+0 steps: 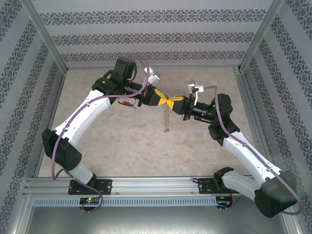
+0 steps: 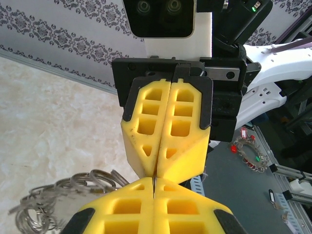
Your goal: Put the keys on the keyring
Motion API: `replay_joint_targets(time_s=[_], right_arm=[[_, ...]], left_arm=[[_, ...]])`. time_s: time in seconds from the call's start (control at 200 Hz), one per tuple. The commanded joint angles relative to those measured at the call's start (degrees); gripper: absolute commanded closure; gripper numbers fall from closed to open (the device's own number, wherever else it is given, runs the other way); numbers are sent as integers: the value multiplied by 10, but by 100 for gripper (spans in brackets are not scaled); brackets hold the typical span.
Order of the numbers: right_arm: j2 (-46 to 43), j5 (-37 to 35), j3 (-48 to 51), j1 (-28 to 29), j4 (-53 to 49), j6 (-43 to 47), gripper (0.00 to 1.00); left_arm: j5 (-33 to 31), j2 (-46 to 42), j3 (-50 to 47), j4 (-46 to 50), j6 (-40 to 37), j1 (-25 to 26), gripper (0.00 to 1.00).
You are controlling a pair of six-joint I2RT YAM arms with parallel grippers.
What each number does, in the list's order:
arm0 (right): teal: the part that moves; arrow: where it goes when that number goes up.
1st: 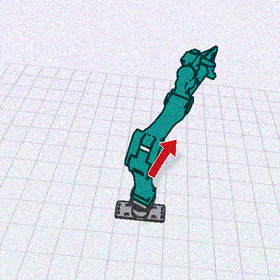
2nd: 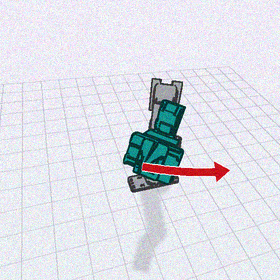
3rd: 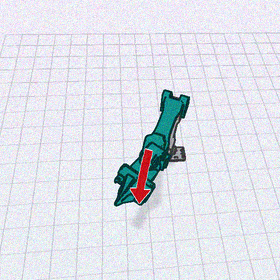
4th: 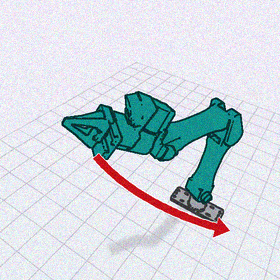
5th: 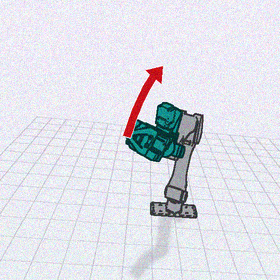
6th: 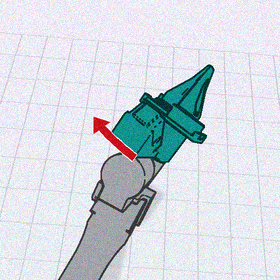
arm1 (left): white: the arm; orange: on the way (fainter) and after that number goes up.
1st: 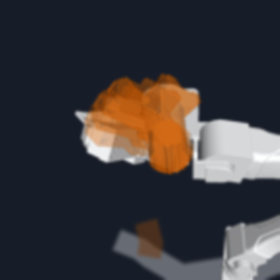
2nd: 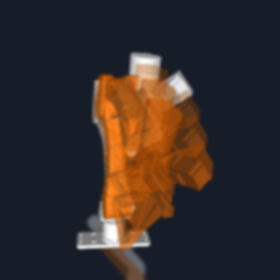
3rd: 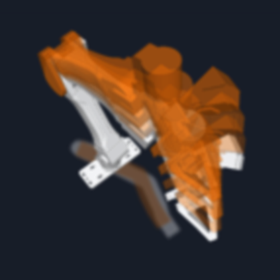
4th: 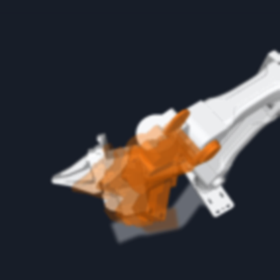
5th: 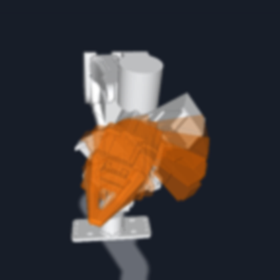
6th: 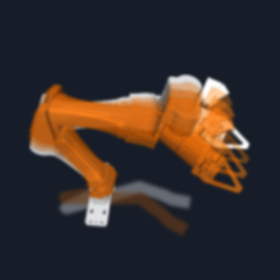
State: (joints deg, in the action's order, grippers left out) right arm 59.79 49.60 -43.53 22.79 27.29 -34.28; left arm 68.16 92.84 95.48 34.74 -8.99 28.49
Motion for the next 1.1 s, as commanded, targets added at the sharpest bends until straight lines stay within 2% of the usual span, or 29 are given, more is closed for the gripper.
replay_joint_targets(time_s=[0.0, 0.09, 0.205, 0.3, 0.365, 0.47, 0.555, 0.695, 0.869, 1.099], right_arm=[[1, 10, -16, 9, 21, 6, 100], [-3, -12, -11, 9, 21, 10, 100], [-13, -47, 0, 5, 30, 11, 100], [-13, -46, -1, 2, 37, 7, 100], [-13, -51, -3, 2, 40, 6, 100], [-15, -62, -3, 2, 50, 1, 100], [-15, -70, -3, 5, 59, -4, 100], [-17, -94, -2, 17, 77, -10, 100], [-8, -123, -9, 44, 90, -3, 100], [14, -131, -23, 61, 93, 1, 100]], left_arm=[[29, 2, 16, -19, 2, 1, 100], [17, -3, 10, -39, 19, 1, 100], [-13, -31, -26, -103, 57, -3, 76], [-27, -60, -72, -165, 96, -15, 59], [-32, -78, -105, -215, 132, -29, 50], [-54, -112, -177, -335, 216, -54, 44], [-70, -134, -230, -421, 268, -64, 44], [-69, -142, -268, -494, 317, -65, 48], [-77, -136, -321, -666, 441, -60, 52], [-64, -134, -322, -684, 455, -43, 55]])
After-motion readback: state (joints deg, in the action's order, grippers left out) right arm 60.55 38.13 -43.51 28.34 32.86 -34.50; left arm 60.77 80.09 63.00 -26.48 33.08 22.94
